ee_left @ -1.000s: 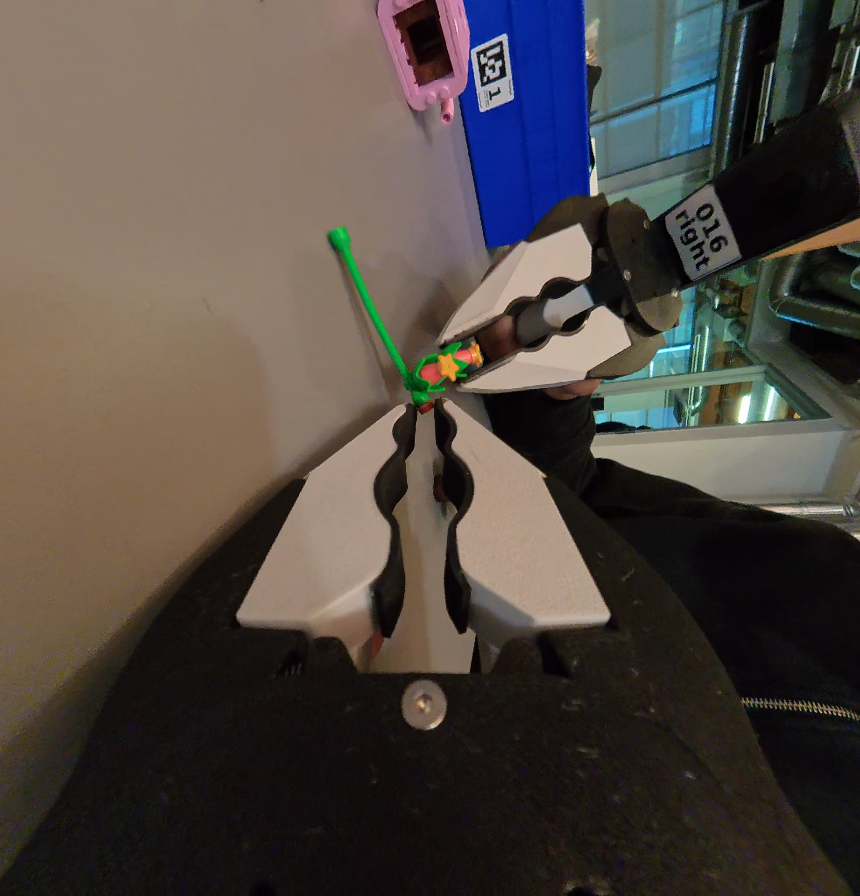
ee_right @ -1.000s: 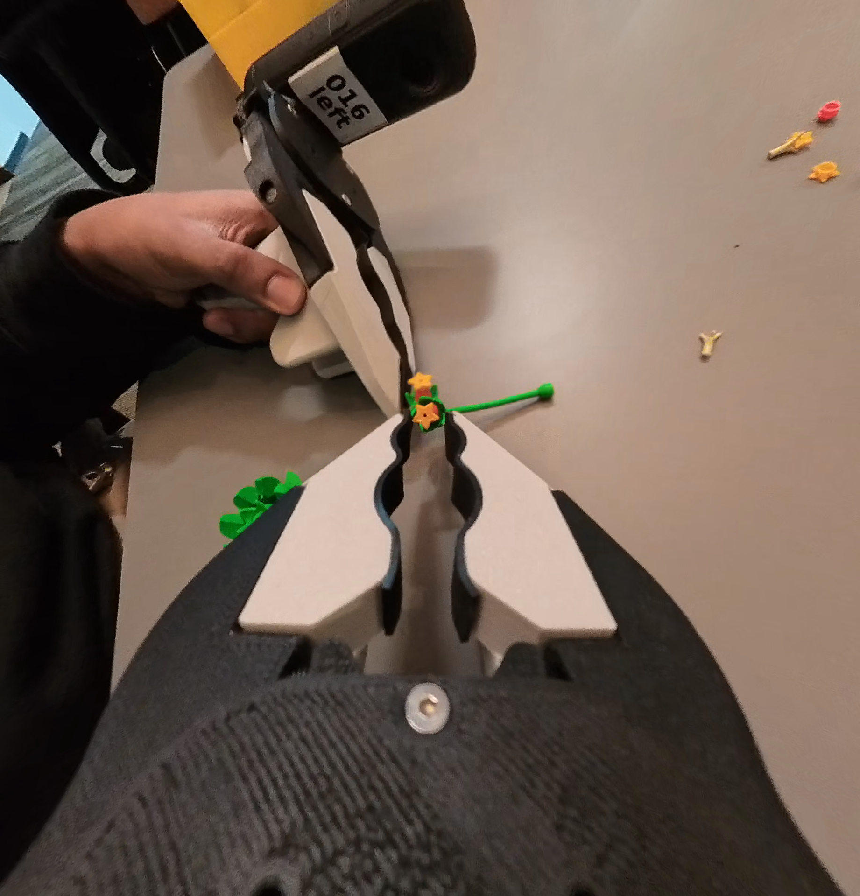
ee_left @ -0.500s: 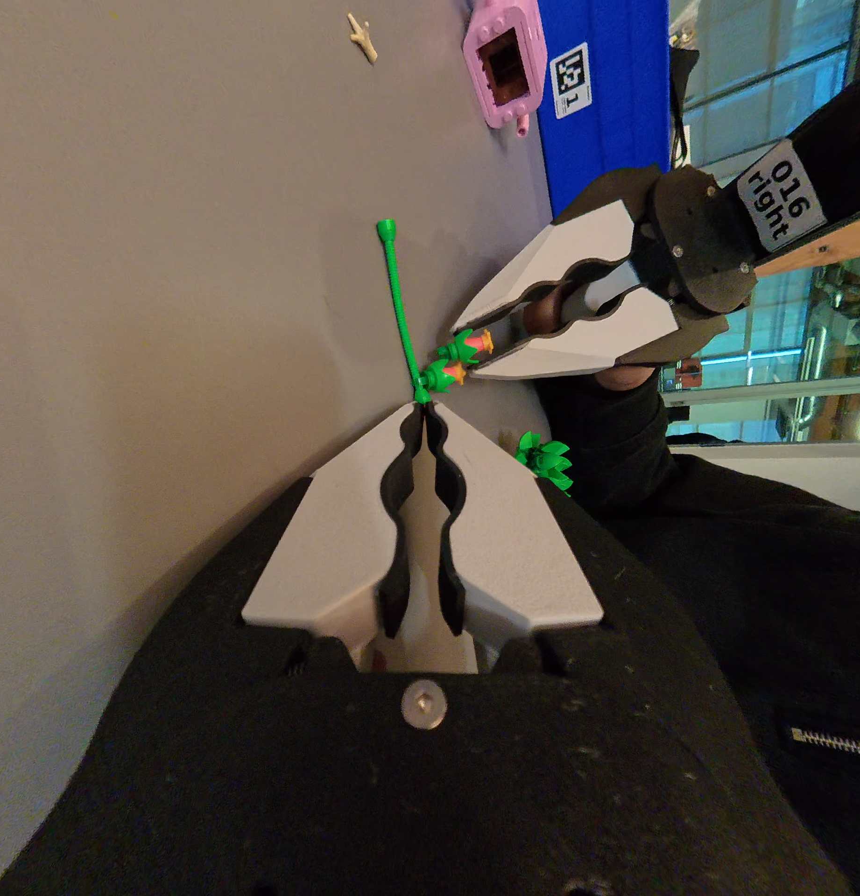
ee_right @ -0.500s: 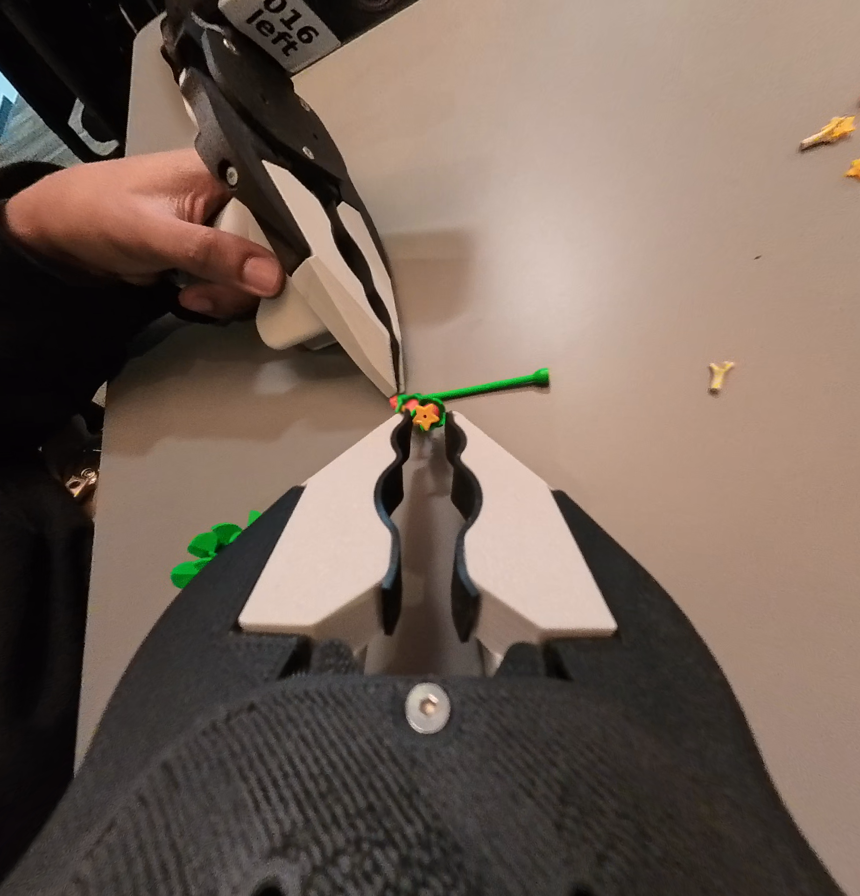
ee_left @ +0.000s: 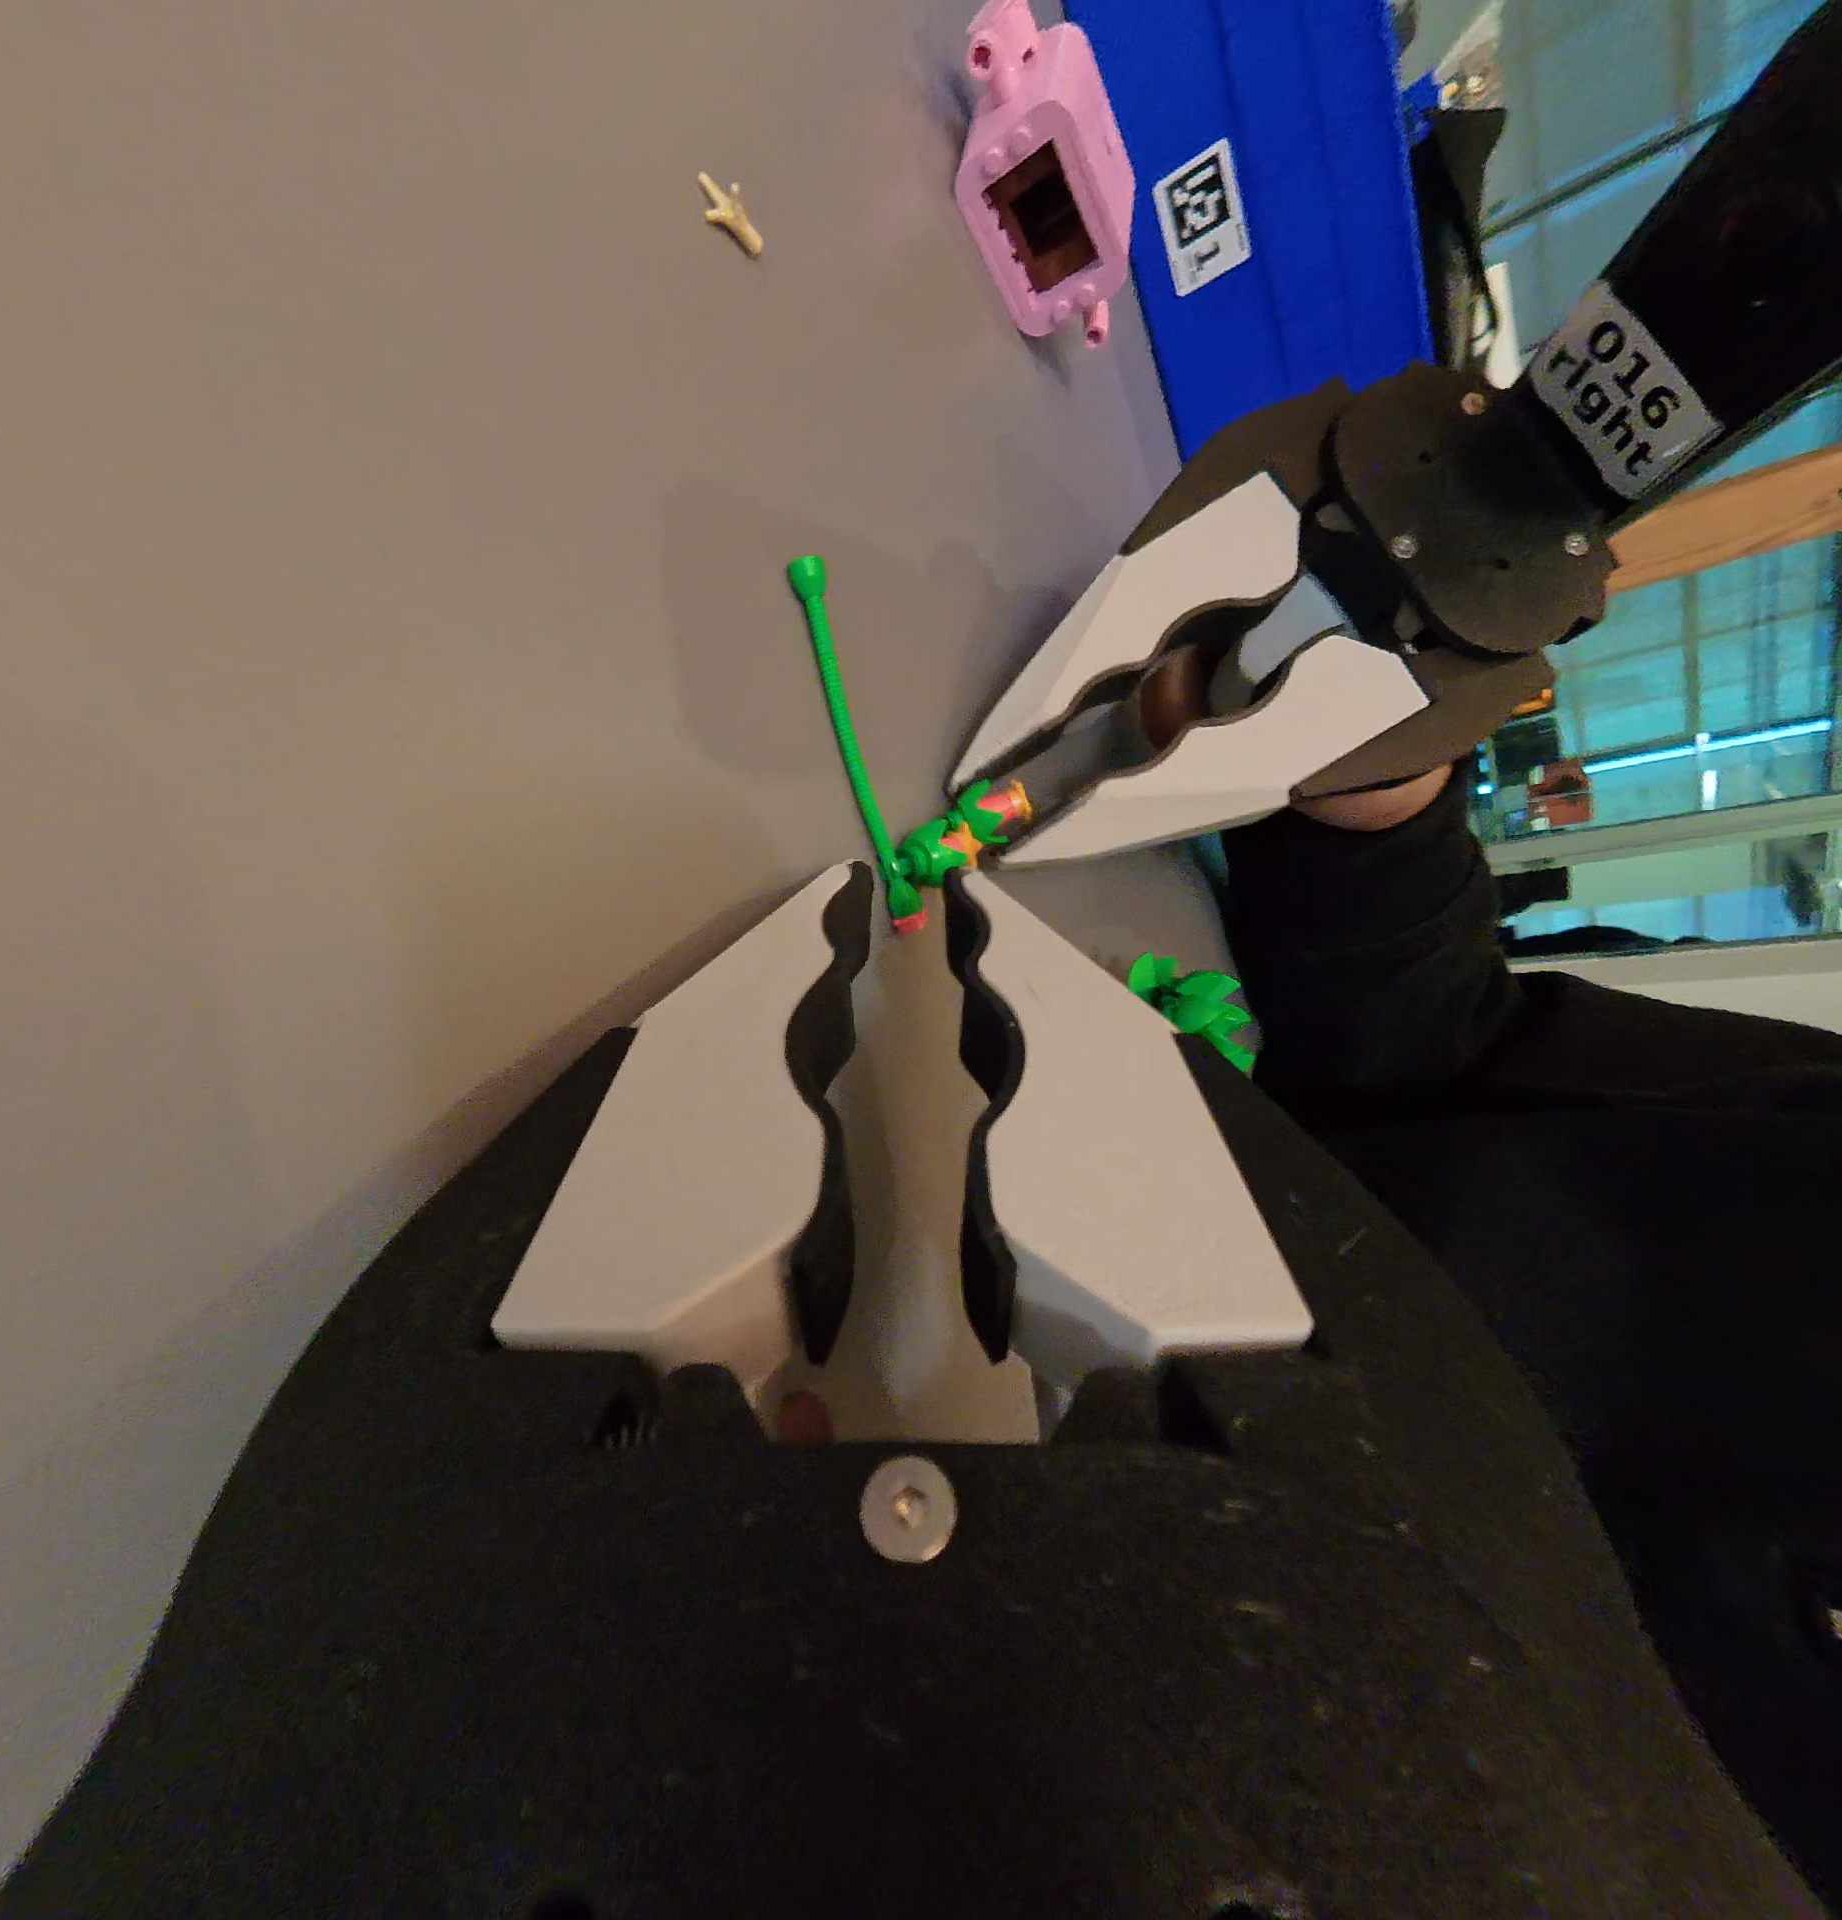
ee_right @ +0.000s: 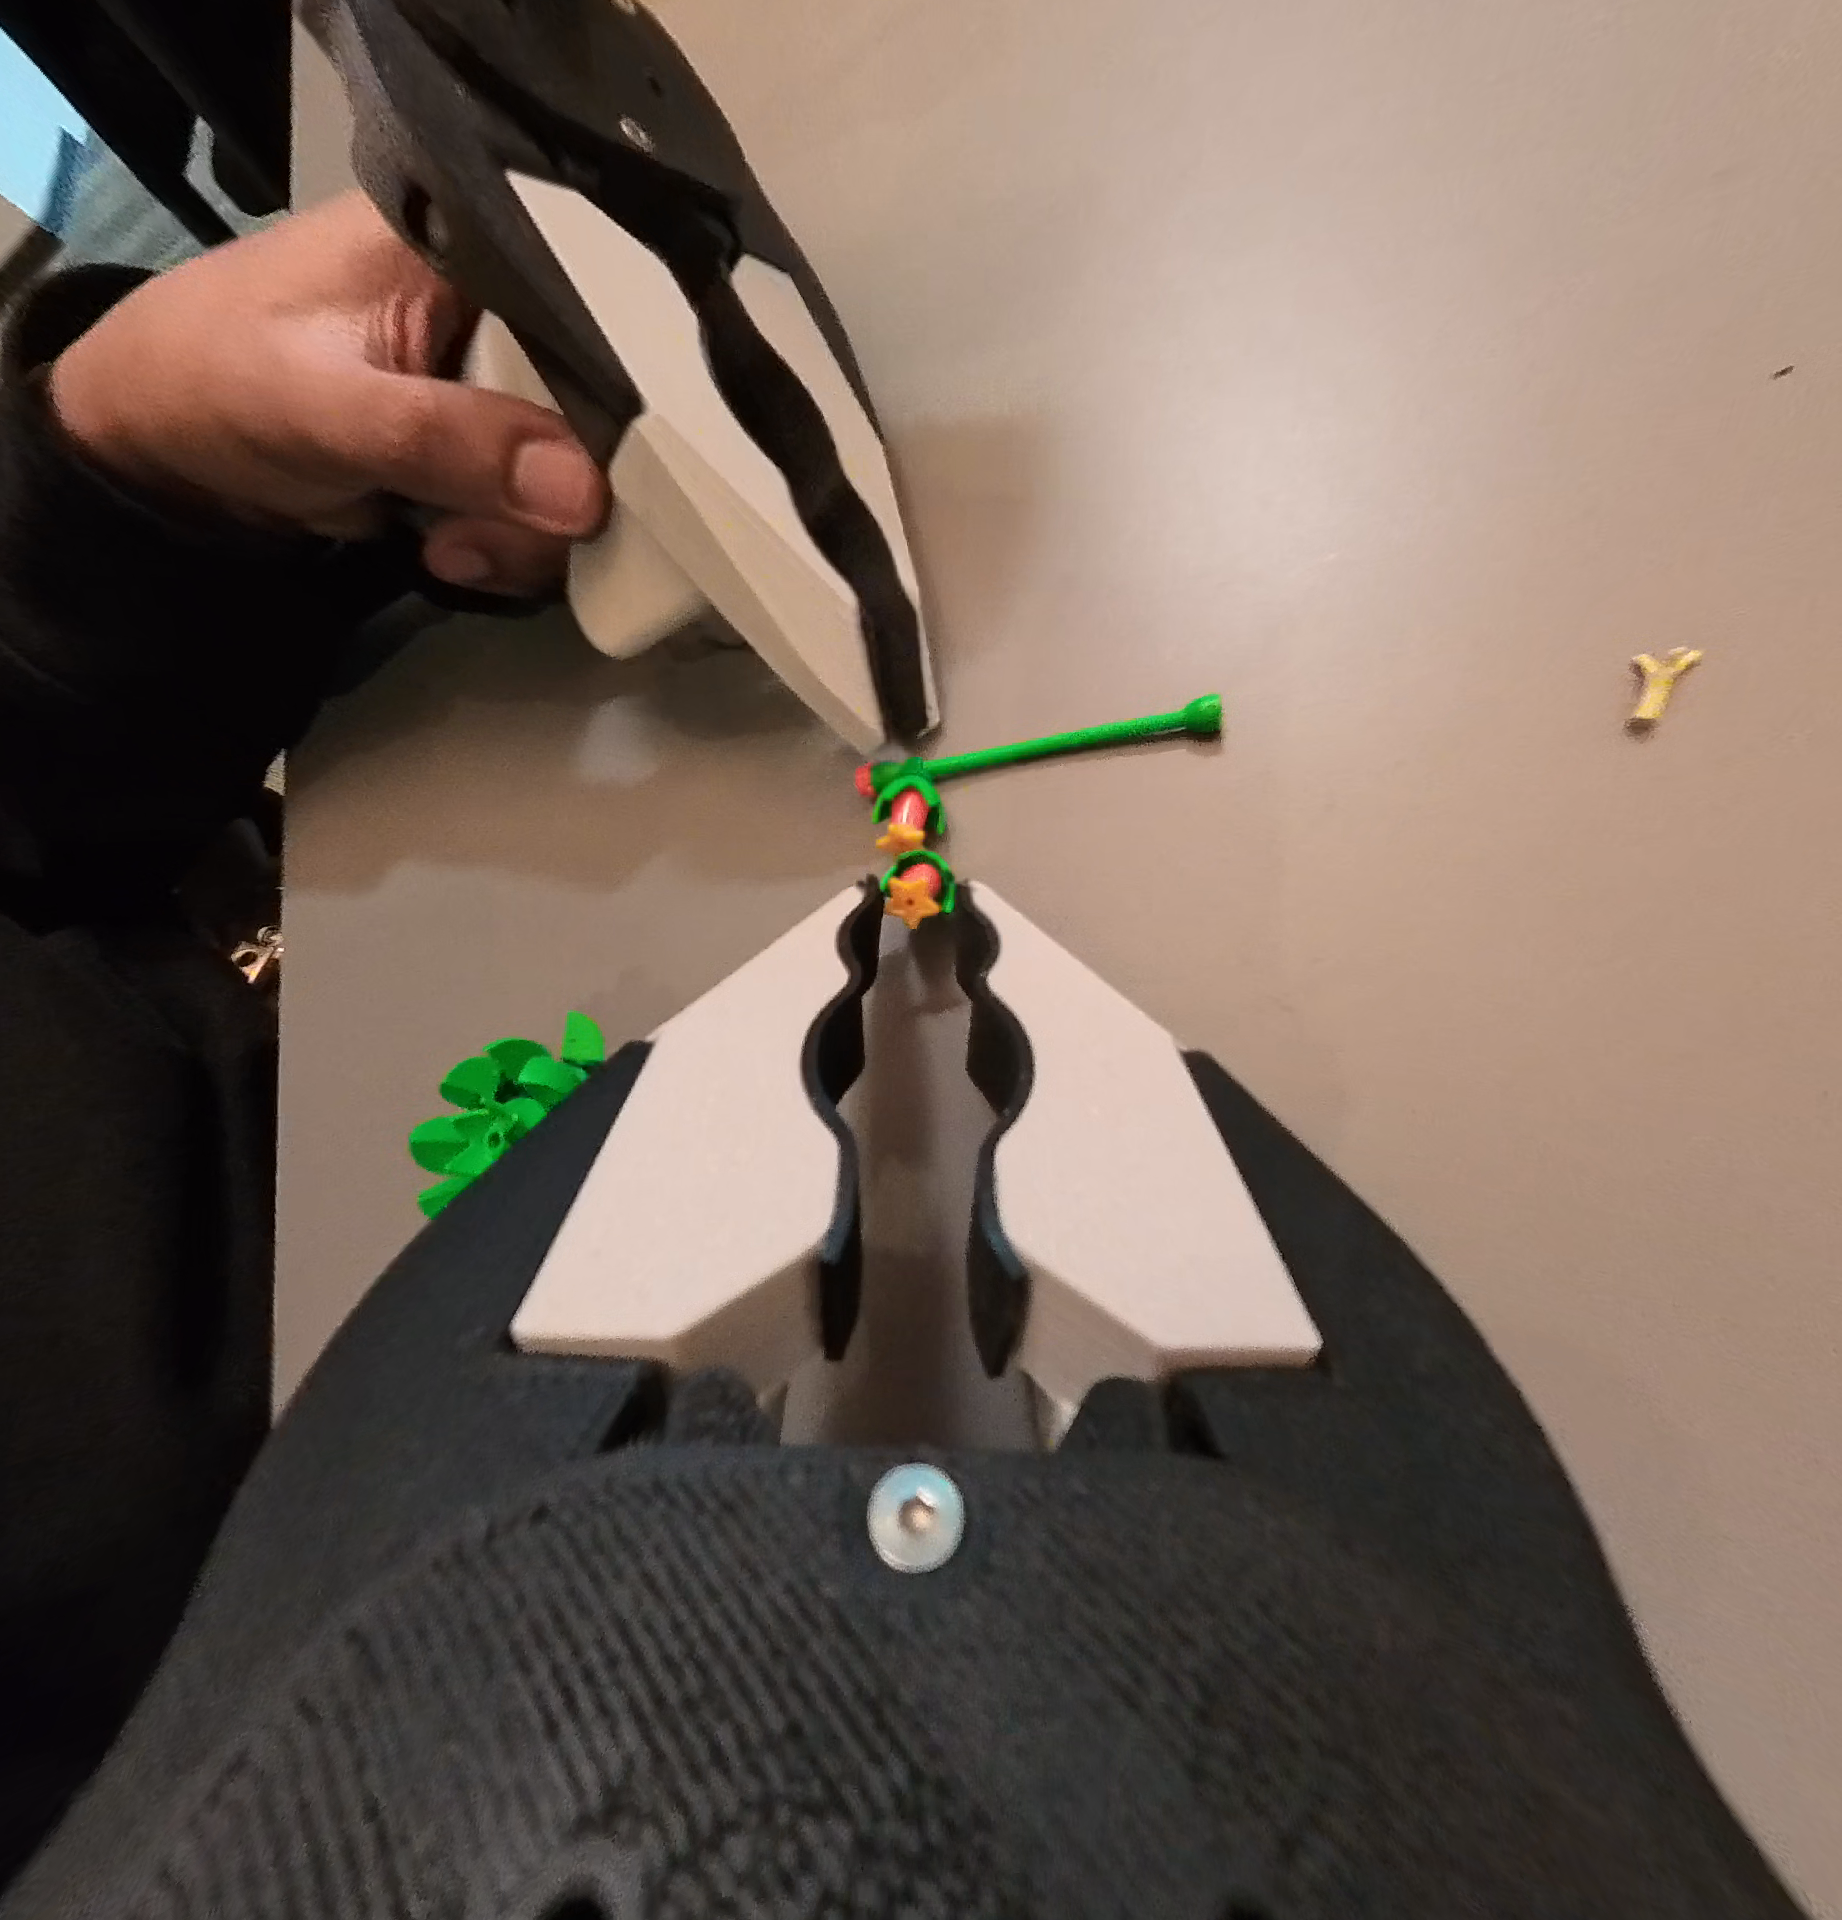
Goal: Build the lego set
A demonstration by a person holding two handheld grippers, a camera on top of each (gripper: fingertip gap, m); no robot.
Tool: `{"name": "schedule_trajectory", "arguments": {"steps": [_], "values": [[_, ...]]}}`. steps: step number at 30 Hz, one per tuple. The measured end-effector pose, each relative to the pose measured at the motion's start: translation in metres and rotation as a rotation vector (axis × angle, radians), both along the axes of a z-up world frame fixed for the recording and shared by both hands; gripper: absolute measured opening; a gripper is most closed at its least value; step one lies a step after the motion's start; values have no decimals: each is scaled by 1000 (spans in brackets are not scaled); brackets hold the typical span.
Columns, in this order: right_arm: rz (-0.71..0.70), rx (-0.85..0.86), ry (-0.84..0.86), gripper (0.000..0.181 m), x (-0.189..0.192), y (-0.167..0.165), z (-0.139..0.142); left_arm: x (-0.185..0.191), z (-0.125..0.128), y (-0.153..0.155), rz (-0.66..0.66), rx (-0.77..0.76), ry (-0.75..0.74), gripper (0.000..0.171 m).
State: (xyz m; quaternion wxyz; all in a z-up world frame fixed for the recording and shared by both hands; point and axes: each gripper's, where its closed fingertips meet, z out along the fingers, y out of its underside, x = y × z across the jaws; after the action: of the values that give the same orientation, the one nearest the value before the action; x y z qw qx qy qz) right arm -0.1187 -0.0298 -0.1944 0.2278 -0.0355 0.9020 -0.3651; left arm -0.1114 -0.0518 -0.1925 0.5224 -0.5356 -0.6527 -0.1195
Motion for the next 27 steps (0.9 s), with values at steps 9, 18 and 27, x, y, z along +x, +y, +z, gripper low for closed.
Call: {"name": "schedule_trajectory", "arguments": {"steps": [9, 18, 27], "values": [[-10, -87, -84, 12, 9, -12, 11, 0, -5, -2, 8, -40, -15, 3], [4, -129, -80, 12, 11, -28, 18, 2, -1, -14, 34, -57, -3, 8], [-1, -150, -51, 12, 6, -51, 23, 6, 7, -35, 45, -184, 64, 31]]}}
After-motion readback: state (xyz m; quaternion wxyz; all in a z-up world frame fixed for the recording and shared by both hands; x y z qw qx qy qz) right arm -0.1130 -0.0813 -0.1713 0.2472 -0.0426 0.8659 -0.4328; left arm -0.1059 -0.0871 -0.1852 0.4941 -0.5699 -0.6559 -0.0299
